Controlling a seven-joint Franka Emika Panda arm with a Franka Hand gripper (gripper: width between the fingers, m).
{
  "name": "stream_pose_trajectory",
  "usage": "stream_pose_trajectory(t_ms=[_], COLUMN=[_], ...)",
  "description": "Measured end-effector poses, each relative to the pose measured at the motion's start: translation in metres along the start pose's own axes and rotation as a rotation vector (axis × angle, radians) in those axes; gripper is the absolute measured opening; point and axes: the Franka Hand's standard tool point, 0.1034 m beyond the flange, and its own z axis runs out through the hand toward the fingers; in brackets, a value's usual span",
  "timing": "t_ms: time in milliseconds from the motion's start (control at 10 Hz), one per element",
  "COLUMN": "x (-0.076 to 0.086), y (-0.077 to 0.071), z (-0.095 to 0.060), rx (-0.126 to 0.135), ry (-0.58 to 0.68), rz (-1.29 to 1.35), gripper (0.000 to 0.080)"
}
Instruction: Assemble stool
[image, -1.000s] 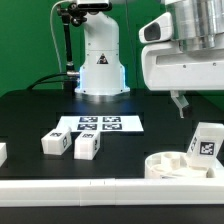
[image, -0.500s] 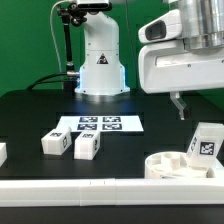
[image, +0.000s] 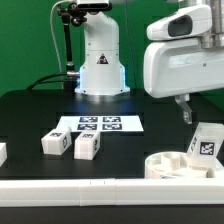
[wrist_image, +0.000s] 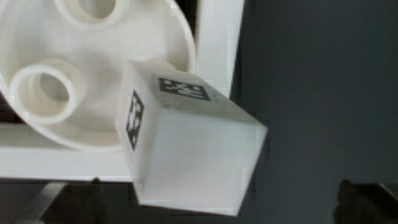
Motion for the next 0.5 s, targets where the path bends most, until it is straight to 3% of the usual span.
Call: stream_pose_trajectory(t_ms=[400,500], x=[0.0006,0.0024], y=[0.0050,0.0062], z=[0.0021,0.0025], rx=[-0.014,-0.038], ry=[-0.003,0.006], rz=[-0.355,-0.481], gripper=[0.0649,0.0649])
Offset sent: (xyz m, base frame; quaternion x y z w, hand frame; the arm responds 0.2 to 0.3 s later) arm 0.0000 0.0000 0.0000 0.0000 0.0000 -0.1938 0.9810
